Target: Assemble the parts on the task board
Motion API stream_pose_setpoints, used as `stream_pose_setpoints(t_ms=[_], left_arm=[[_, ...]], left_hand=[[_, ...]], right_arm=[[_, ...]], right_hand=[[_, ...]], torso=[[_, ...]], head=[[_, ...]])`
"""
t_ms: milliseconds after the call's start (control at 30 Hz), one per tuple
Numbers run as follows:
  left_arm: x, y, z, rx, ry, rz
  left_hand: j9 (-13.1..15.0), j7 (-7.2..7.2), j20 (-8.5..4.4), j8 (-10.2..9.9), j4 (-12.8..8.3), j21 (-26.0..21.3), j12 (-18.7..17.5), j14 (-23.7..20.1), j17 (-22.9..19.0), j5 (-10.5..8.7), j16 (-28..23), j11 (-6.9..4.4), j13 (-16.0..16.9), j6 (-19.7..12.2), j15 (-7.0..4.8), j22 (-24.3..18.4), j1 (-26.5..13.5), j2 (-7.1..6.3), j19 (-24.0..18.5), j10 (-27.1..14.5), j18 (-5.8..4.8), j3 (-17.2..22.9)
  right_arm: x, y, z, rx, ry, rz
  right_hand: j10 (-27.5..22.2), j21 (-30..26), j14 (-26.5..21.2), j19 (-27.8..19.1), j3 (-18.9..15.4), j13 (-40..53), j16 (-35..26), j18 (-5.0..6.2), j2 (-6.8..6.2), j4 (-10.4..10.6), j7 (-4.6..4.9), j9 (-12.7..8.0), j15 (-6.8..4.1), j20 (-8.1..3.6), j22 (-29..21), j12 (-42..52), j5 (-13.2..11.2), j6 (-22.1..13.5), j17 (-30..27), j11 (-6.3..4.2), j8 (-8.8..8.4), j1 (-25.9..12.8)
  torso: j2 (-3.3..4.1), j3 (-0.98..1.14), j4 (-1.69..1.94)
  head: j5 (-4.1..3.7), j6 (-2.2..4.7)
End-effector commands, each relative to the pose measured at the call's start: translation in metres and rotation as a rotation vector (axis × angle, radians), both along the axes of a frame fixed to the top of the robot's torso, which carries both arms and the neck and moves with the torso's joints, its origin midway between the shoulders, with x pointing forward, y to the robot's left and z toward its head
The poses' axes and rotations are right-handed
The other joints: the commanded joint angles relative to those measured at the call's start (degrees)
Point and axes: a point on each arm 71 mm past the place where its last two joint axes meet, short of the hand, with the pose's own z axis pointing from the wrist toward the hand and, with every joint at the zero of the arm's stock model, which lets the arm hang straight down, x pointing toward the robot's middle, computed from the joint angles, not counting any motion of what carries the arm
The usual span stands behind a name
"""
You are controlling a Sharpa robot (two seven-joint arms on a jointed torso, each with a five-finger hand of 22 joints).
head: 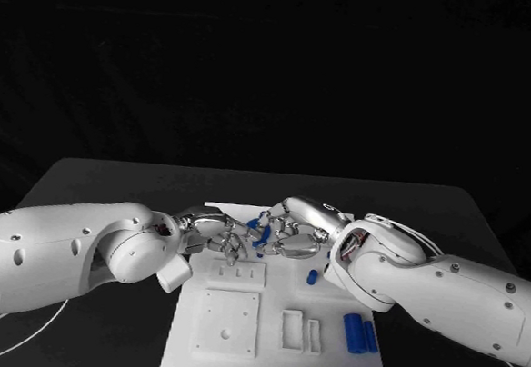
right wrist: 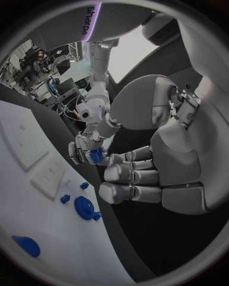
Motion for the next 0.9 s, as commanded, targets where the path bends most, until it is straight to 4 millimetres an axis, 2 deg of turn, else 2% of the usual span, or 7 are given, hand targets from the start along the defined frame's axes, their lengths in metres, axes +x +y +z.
stream_pose_setpoints(t_ms=[33, 133, 200, 267, 367, 767, 900], left_arm=[[0.001, -0.003, 0.004, -0.001, -0.049, 0.027], [0.002, -0.002, 0.005, 0.0, -0.07, 0.057], [0.003, -0.001, 0.005, 0.005, -0.076, 0.061], [0.003, -0.001, 0.005, 0.009, -0.079, 0.065], [0.002, -0.002, 0.005, 0.019, -0.087, 0.067], [0.003, 0.002, 0.004, 0.091, -0.12, 0.08], [0.001, 0.007, 0.001, 0.218, -0.132, 0.084]], left_hand=[[0.2, -0.32, -4.02, 0.5, -0.4, 0.2, -0.3, 0.4, 0.2, 1.64, 0.4, -0.17, 0.1, 1.0, -0.14, 0.1, 1.0, -0.16, 0.4, 0.7, -0.86, 0.0], [0.5, -0.68, -4.37, 1.1, -0.4, 0.6, -0.2, 1.1, 0.7, 5.76, 1.3, -0.59, 0.4, 1.8, -0.61, 0.5, 1.5, -0.89, 1.1, 1.8, -0.8, -0.1], [1.0, -1.3, -5.04, 2.1, -0.5, 1.7, 0.7, 2.6, 1.5, 12.3, 2.9, -1.46, 1.0, 3.1, -1.57, 1.2, 1.8, -2.05, 2.6, 3.6, -0.49, -0.4], [1.3, -1.51, -5.39, 2.4, -0.6, 2.0, 0.9, 2.9, 1.8, 14.16, 3.4, -1.7, 1.3, 3.5, -1.99, 1.5, 1.8, -2.19, 2.9, 4.1, -0.43, -0.7], [1.7, -1.85, -5.86, 2.9, -0.6, 2.7, 1.5, 3.4, 2.3, 16.84, 4.4, -2.14, 1.9, 4.2, -2.56, 2.1, 2.0, -2.71, 3.4, 4.9, -0.39, -1.0], [3.0, -2.55, -6.97, 3.9, -0.6, 4.3, 3.7, 4.4, 3.5, 19.82, 7.2, -3.09, 3.8, 5.3, -3.92, 3.7, 3.3, -3.97, 4.3, 6.2, -0.28, -1.5], [3.2, -2.66, -7.15, 4.1, -0.6, 4.5, 4.1, 4.5, 3.6, 20.34, 7.6, -3.24, 4.1, 5.5, -4.12, 3.9, 3.4, -4.16, 4.4, 6.3, -0.27, -1.6]], right_arm=[[-0.001, 0.002, 0.0, -0.006, -0.002, 0.009], [-0.001, 0.001, 0.0, -0.004, -0.002, 0.007], [0.0, 0.0, 0.0, 0.003, -0.001, -0.001], [0.0, 0.0, 0.0, 0.005, -0.001, -0.004], [0.001, -0.002, 0.001, 0.013, -0.006, -0.014], [0.008, -0.03, 0.006, 0.132, -0.034, -0.1], [0.019, -0.063, 0.009, 0.181, 0.007, -0.175]], right_hand=[[0.1, 0.2, 0.1, 0.0, -0.4, -0.1, 0.2, 5.81, 0.05, 0.1, 0.64, 0.0, -0.28, -0.53, 0.8, -0.1, -0.3, 1.1, 0.1, -0.27, 0.38, -0.2], [0.1, 0.2, 0.0, -0.1, -0.4, -0.1, 0.2, 5.81, -0.06, 0.1, 0.67, 0.0, -0.26, -0.52, 0.8, -0.2, -0.3, 1.0, 0.1, -0.25, 0.33, -0.2], [0.0, 0.2, 0.0, -0.1, -0.5, -0.1, 0.1, 5.81, -0.18, 0.1, 0.71, -0.1, -0.23, -0.5, 0.8, -0.2, -0.3, 0.8, 0.1, -0.21, 0.27, -0.3], [-0.5, 0.1, -0.4, -0.3, -0.9, -0.2, -0.2, 5.81, -0.78, 0.1, 0.99, -0.3, 0.02, -0.44, 0.8, -0.6, 0.1, 0.1, 0.0, 0.06, -0.16, -0.8], [-1.9, -0.4, -1.1, -0.8, -4.5, -0.4, -0.8, 5.81, -2.2, -0.2, 1.82, -0.6, 0.8, -0.21, 0.6, -1.3, 6.9, -2.1, -0.2, 0.87, -1.12, -3.1], [-5.5, -3.3, -4.6, -4.1, -12.5, -2.1, -3.7, 5.81, -4.24, -0.1, 4.64, -2.4, 3.42, 1.04, -0.3, -4.0, 8.1, -10.3, -1.2, 3.61, -4.97, -3.8], [-6.3, -5.5, -5.7, -5.4, -14.3, -3.4, -5.5, 5.8, -4.16, 0.6, 4.89, -2.3, 3.55, 2.17, -1.4, -4.9, 12.6, -10.3, -2.4, 3.81, -4.67, -6.9]], torso=[[0.01, -0.02, 0.0], [0.0, -0.03, 0.01], [0.0, -0.01, 0.0], [0.0, -0.01, 0.0], [0.0, -0.01, 0.02], [-0.06, 0.04, 0.02], [-0.12, 0.07, 0.03]], head=[[0.06, -0.09], [0.07, -0.11], [0.11, -0.11], [0.06, -0.09], [-0.11, 0.02], [-0.07, 0.2], [0.29, 0.27]])
